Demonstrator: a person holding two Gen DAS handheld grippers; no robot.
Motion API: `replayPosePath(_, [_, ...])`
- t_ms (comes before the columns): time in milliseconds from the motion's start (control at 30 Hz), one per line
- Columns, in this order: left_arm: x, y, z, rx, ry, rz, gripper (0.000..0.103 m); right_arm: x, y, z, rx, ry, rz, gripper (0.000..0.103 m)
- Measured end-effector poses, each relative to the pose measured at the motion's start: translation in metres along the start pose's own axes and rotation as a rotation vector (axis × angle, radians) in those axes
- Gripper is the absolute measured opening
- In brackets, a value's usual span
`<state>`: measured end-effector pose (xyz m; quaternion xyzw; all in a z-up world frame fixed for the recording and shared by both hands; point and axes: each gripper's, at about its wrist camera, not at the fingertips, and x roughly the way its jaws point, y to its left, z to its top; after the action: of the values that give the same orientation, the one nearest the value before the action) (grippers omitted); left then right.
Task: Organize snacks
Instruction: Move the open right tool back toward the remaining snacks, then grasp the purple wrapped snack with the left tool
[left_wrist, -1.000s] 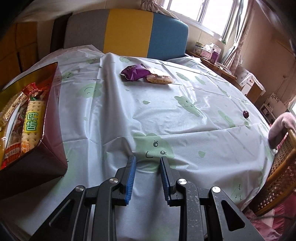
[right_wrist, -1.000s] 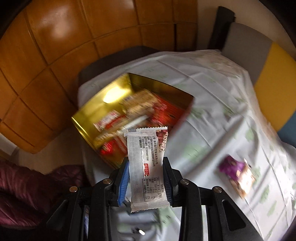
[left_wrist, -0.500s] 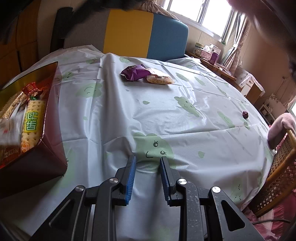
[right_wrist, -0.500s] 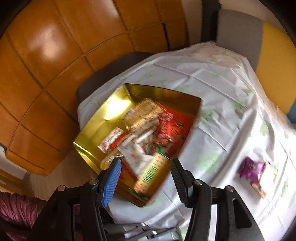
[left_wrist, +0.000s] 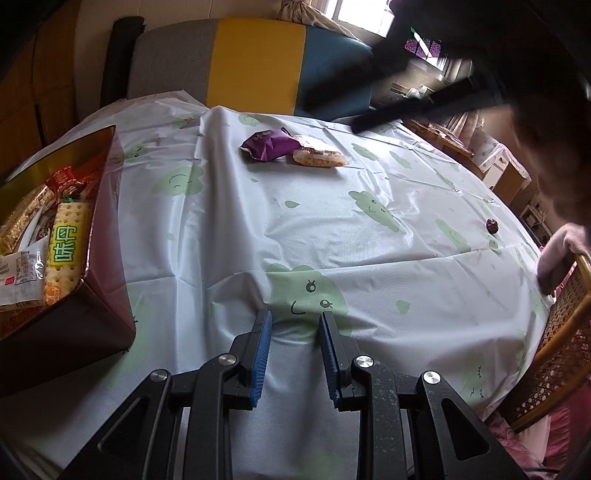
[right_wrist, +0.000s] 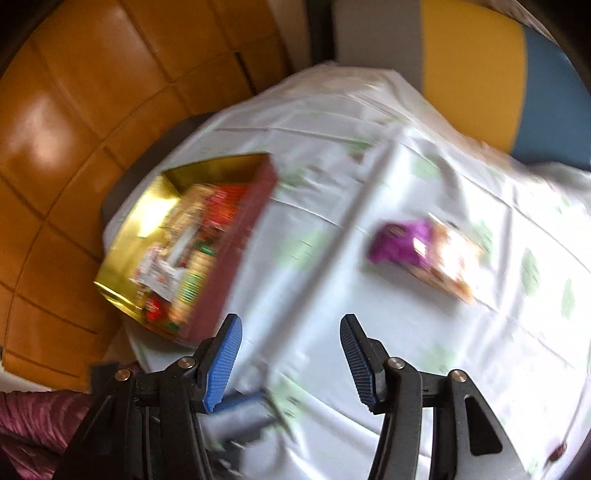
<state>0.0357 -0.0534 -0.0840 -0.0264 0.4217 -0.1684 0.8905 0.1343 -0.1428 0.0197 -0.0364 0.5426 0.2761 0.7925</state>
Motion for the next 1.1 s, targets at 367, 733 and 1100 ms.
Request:
replayPosePath(367, [0.002,-0.003,0.008,0.001,0.048,0.029,0.027,-0.012,-0.103,-0.054,0.179,0.059,-0.211,0.056])
replayPosePath(733, [0.001,-0.005,0.052,0.007,0.133,0.104,0.027,-0.006,-0.153,-0.078,0.364,0.038,-0.252,0.056])
replayPosePath(1100, [0.053,0.0,0.151,0.196,0.189,0.169,0.033,-0.019,-0.134,-0.071,0.316,-0.021,-0.209,0.056])
